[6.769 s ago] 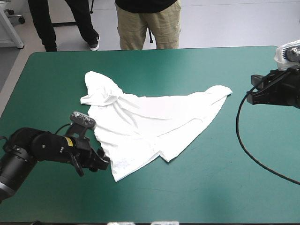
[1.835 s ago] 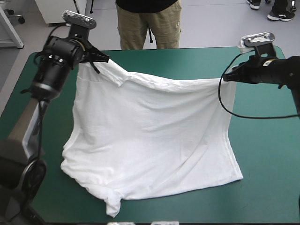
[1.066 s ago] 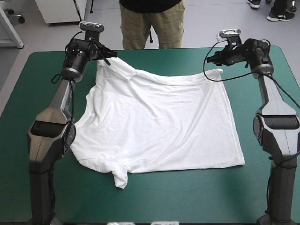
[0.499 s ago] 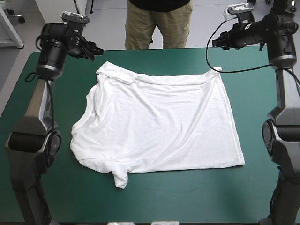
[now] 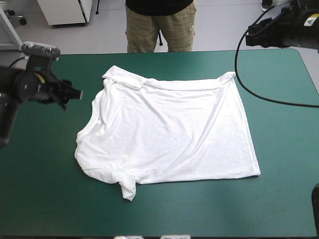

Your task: Fold the cloth

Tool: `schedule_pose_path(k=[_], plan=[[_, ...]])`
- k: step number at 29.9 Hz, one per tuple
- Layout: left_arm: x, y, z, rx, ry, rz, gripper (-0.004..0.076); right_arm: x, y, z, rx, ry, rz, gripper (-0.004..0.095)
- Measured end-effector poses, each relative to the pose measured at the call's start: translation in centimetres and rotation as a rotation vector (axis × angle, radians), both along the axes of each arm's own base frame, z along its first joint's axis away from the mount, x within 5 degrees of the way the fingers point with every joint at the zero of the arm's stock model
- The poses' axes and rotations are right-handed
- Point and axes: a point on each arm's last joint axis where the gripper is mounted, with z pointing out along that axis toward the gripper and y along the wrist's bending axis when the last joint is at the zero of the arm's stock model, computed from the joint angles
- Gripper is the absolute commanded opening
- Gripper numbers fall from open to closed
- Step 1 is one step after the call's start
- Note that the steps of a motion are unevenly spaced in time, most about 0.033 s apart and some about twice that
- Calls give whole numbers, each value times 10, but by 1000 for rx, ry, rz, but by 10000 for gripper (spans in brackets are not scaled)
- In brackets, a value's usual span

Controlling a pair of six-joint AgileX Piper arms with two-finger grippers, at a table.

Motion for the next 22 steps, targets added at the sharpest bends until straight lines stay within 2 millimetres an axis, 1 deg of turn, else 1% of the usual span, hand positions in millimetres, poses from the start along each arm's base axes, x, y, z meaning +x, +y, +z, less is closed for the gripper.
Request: schedule_pose_path(k=[2,4,6,8,11,13,17,22], plan=[[-27,4,-17,-13,23,18,441,-12,0,-6,0,30,1,376],[-47,8,-42,-29,64,44,441,-17,0,-18,-4,78,3,376],[-58,9,-69,-44,114,73,441,-20,0,-31,-12,124,9,376],[-63,10,-99,-63,158,107,441,-20,0,-43,-19,167,13,375],[-64,9,-146,-96,221,161,441,-20,0,-58,-23,220,17,375],[-61,9,-168,-130,232,201,441,-19,1,-64,-21,237,23,375],[-48,12,-192,-168,244,267,441,-20,4,-64,0,230,54,375],[-24,18,-218,-177,286,315,441,-21,7,-62,20,215,88,374]])
